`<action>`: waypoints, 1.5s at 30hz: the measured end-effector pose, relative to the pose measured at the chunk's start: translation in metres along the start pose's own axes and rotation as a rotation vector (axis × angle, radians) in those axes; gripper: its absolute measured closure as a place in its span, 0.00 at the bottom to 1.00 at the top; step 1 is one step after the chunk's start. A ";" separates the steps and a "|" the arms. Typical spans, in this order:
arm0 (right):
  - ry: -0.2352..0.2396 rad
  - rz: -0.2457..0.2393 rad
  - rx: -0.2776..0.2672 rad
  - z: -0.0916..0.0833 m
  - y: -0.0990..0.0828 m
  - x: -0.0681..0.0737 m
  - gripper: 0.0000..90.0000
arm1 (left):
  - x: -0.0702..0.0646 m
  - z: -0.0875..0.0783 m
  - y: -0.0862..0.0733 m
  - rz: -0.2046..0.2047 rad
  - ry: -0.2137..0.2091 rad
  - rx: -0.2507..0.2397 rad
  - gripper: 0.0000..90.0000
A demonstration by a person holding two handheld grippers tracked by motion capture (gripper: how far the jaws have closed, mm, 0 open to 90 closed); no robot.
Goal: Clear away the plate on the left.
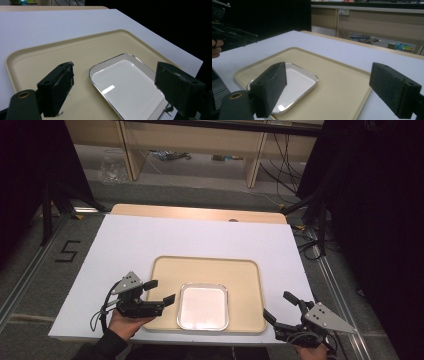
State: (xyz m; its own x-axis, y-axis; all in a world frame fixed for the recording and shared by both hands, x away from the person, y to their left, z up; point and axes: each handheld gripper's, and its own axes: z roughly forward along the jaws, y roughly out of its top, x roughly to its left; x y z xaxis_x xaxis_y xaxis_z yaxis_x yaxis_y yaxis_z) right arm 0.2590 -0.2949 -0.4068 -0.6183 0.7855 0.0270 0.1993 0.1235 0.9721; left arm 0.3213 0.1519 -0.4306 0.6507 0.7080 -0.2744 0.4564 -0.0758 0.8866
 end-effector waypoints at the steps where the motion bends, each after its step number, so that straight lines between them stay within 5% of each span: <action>1: -0.007 0.000 0.000 0.000 0.000 0.000 0.17 | 0.000 0.000 0.000 -0.005 0.000 -0.007 0.17; 34: -0.002 -0.004 0.004 0.000 0.000 0.000 0.17 | 0.000 -0.027 0.000 0.063 0.071 -0.080 0.18; 45: 0.015 0.004 0.006 0.002 -0.001 0.001 0.17 | -0.001 -0.039 -0.002 0.044 0.080 -0.120 0.18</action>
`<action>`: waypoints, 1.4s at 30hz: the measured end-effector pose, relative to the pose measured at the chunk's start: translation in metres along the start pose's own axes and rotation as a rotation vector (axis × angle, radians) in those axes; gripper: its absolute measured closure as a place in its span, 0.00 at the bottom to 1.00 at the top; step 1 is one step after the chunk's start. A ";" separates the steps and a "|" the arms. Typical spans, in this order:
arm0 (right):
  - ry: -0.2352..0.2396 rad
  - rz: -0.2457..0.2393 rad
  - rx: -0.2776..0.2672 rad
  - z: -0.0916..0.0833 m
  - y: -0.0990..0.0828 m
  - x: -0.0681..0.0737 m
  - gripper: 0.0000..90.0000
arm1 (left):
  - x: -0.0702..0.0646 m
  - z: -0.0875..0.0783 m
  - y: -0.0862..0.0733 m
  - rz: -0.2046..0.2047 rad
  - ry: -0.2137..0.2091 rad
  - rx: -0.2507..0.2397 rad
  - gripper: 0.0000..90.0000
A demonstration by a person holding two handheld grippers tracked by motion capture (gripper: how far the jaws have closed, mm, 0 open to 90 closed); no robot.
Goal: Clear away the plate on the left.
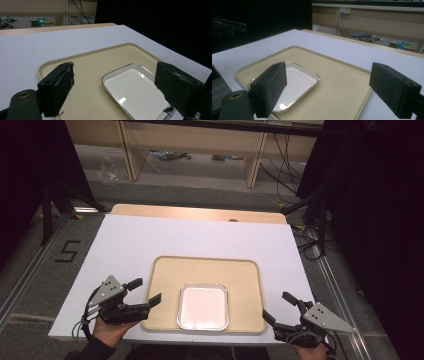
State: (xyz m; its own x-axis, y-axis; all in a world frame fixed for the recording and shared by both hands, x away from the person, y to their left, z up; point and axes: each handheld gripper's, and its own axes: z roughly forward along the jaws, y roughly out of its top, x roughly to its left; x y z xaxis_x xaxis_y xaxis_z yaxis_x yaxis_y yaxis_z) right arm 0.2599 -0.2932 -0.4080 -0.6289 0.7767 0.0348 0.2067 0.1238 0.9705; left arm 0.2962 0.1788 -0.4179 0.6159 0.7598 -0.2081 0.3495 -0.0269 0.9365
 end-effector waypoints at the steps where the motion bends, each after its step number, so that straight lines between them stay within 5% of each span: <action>1: 0.000 -0.001 0.000 0.000 0.000 0.000 0.17 | -0.001 -0.001 0.000 -0.001 0.004 -0.002 0.18; 10: -0.023 -0.034 0.016 -0.002 0.001 -0.001 0.17 | -0.010 -0.011 -0.003 0.024 0.016 -0.007 0.18; 24: -0.001 -0.012 0.018 -0.001 0.000 0.000 0.17 | -0.025 -0.017 -0.011 0.087 0.004 0.044 0.18; 42: -0.003 -0.032 0.015 -0.001 0.001 -0.001 0.17 | -0.030 -0.018 -0.012 0.066 0.008 0.043 0.18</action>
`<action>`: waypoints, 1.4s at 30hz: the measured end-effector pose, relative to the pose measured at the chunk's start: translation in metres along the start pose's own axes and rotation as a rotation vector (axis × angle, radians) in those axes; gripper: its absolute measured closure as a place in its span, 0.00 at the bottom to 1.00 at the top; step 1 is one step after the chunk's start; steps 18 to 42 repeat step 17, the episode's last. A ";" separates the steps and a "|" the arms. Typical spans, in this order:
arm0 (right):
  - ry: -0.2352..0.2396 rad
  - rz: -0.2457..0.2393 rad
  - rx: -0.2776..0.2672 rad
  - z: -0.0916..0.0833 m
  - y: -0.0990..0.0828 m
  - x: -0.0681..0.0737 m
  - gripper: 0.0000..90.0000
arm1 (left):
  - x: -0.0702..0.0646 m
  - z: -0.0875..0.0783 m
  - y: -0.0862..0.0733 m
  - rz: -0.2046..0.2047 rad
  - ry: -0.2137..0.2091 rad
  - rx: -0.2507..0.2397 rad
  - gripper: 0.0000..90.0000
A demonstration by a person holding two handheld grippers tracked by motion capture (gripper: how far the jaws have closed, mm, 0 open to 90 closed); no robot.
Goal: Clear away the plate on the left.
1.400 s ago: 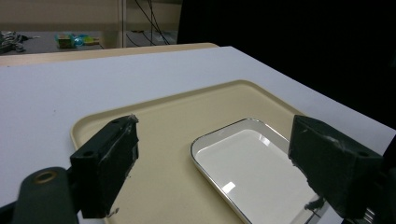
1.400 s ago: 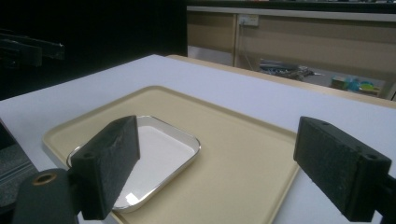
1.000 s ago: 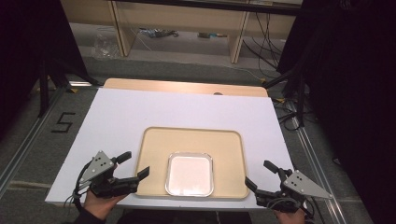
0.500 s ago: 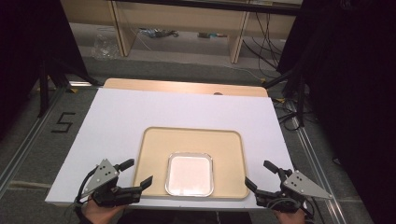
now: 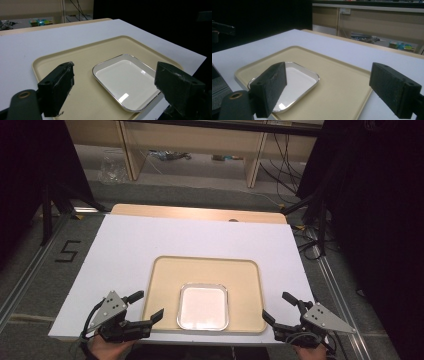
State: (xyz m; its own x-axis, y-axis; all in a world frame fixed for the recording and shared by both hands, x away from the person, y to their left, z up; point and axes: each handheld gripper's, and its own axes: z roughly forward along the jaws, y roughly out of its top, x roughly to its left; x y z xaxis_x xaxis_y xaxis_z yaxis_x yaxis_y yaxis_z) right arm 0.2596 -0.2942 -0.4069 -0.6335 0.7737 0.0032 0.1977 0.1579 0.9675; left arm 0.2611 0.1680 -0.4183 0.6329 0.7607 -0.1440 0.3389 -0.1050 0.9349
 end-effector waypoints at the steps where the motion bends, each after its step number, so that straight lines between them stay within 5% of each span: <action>1: 0.000 0.000 0.000 0.000 0.000 0.000 0.17 | 0.000 0.000 0.000 0.000 0.000 0.000 0.18; 6: -0.001 0.034 0.002 0.000 0.000 0.002 0.17 | 0.002 0.000 0.000 0.021 0.001 0.009 0.18; 14: -0.022 0.003 -0.002 -0.001 0.000 0.000 0.17 | 0.003 0.002 0.000 0.019 -0.001 0.014 0.18; 42: -0.003 0.026 0.001 0.000 0.000 0.001 0.17 | 0.003 0.003 0.000 0.013 -0.001 0.017 0.18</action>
